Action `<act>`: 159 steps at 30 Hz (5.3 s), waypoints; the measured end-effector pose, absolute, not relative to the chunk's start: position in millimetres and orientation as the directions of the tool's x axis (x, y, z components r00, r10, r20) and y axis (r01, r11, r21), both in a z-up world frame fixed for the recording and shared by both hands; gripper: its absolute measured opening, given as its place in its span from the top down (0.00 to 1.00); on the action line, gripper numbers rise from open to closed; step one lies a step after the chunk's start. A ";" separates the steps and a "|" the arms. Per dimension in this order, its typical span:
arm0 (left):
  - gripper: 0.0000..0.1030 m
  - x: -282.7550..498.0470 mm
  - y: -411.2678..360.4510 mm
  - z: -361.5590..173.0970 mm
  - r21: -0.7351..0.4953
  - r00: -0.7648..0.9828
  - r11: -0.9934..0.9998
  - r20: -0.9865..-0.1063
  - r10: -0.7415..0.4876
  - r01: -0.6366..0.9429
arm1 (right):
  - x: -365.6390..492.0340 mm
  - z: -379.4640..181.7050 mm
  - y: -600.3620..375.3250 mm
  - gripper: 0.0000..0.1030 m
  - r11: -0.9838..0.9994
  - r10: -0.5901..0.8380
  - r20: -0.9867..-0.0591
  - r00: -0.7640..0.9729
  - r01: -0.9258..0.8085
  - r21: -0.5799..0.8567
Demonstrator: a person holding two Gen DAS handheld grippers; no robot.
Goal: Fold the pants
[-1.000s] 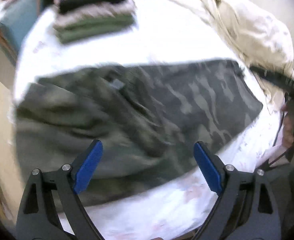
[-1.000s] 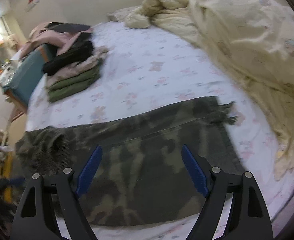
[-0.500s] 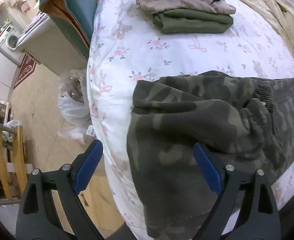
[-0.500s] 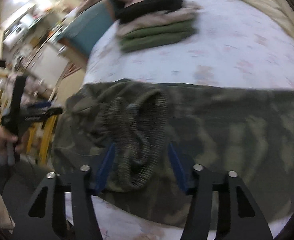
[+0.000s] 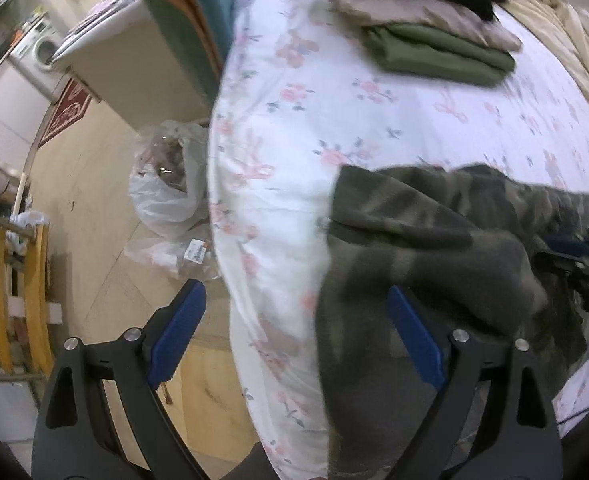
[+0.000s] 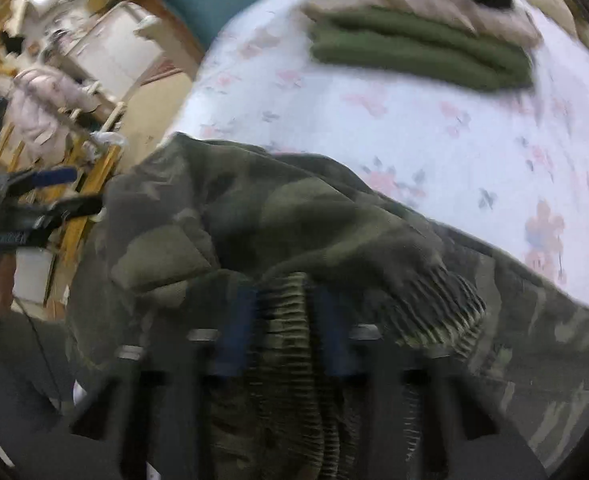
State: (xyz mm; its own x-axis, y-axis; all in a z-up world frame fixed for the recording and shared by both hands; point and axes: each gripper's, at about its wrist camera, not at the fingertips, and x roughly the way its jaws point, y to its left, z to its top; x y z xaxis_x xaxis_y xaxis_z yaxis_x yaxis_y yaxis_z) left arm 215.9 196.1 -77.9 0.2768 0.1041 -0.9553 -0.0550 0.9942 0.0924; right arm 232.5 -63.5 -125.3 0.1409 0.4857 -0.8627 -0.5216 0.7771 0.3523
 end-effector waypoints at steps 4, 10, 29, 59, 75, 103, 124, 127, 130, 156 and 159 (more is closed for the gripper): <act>0.13 216.6 213.8 -69.3 0.064 0.316 0.991 -0.944 0.097 -0.114 | 220.4 -66.7 -90.4 0.98 0.711 0.650 -0.714 0.259 -0.538 0.452; 0.13 225.5 230.3 -67.9 -0.029 0.308 0.979 -0.951 0.036 -0.203 | 255.2 -93.1 -173.2 0.98 0.833 0.534 -0.714 0.453 -0.135 0.537; 0.13 219.5 164.1 -89.3 0.043 0.242 0.999 -0.969 0.041 0.003 | 157.7 -143.8 -188.0 0.38 0.853 0.522 -0.843 0.132 -0.101 0.513; 0.13 213.0 180.0 -61.8 0.019 0.320 0.999 -0.947 0.027 -0.026 | 114.0 -177.3 -203.7 0.72 0.785 0.569 -0.812 0.127 0.210 0.583; 0.13 198.0 141.3 -99.1 0.073 0.222 0.989 -0.974 0.043 0.128 | 140.1 -115.6 -144.4 0.82 0.923 0.385 -0.881 0.276 -0.127 0.364; 0.09 216.2 119.4 -55.1 -0.025 0.395 0.998 -0.919 0.000 -0.059 | 27.4 -100.0 -504.7 0.33 0.544 -0.033 -0.847 0.530 0.721 0.429; 0.09 219.6 119.7 -52.3 -0.013 0.420 1.000 -0.908 -0.001 -0.027 | 105.5 -78.4 -471.4 0.84 0.822 0.113 -0.682 0.723 0.318 0.473; 0.09 215.6 118.2 -48.9 -0.018 0.429 1.000 -0.903 -0.010 -0.014 | 112.4 -36.6 -406.8 0.84 0.917 0.207 -0.636 0.743 0.079 0.390; 0.09 209.5 116.9 -44.7 0.000 0.446 1.000 -0.895 -0.004 0.009 | 106.6 -14.8 -328.3 0.84 0.938 0.326 -0.624 0.711 -0.161 0.307; 0.11 194.7 -19.8 -47.0 -0.095 0.322 0.970 -0.932 -0.166 0.223 | 97.0 -50.4 -351.0 0.26 0.866 0.336 -0.762 0.554 0.136 0.481; 0.11 192.4 -83.4 -53.8 -0.101 0.297 0.950 -0.935 -0.192 0.295 | 94.8 -51.3 -370.1 0.26 0.863 0.273 -0.791 0.548 0.224 0.454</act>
State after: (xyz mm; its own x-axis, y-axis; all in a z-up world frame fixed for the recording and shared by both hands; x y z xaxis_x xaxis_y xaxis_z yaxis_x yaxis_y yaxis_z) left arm 192.4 -83.4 -53.8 0.2973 -0.1921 -0.9353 0.2949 0.9501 -0.1014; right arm 94.8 -370.1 -51.3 0.5481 0.2732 -0.7905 0.2242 0.8626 0.4535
